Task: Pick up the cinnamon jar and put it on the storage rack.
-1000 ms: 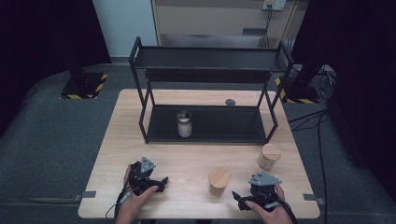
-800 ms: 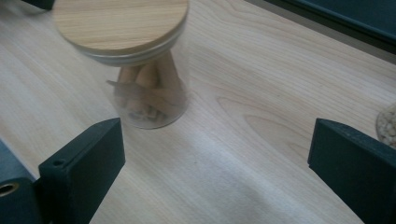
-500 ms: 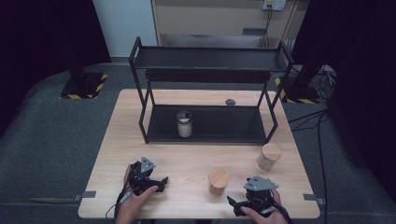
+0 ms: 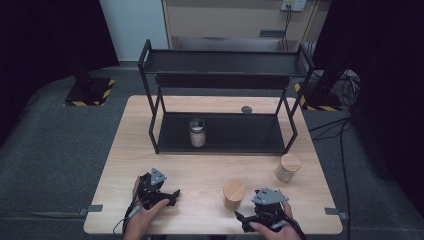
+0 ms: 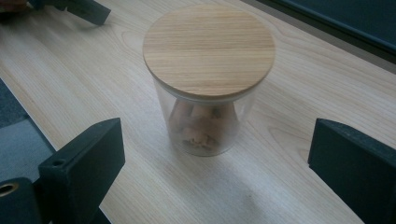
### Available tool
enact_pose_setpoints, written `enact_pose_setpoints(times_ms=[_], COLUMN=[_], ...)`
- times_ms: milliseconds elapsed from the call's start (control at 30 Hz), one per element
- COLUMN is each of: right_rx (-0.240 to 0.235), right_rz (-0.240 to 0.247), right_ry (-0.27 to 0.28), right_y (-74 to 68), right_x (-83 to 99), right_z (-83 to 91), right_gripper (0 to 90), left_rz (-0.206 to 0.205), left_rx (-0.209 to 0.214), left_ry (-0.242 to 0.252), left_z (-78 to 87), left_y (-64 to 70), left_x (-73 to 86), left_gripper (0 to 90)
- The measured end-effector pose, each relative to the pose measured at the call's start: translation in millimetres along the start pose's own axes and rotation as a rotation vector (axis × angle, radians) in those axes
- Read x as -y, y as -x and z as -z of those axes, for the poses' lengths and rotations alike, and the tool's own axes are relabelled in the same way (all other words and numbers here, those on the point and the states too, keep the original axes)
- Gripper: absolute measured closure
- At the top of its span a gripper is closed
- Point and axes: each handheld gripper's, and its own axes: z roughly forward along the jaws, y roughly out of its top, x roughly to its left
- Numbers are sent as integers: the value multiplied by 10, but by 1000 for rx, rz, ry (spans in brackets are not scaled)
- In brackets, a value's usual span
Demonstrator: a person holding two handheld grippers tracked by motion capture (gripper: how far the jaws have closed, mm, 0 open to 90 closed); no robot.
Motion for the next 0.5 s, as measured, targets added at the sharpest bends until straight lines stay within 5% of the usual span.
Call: enact_pose_setpoints(times_ms=[500], right_rx=[-4], right_rz=[-7], right_ry=[24], right_y=[1], right_x=[-42], right_z=[-252], right_gripper=[72], left_rz=[0], left_rx=[0], left_ry=[0], left_z=[0], left_y=[-1], left_x=[0], left_gripper=[0])
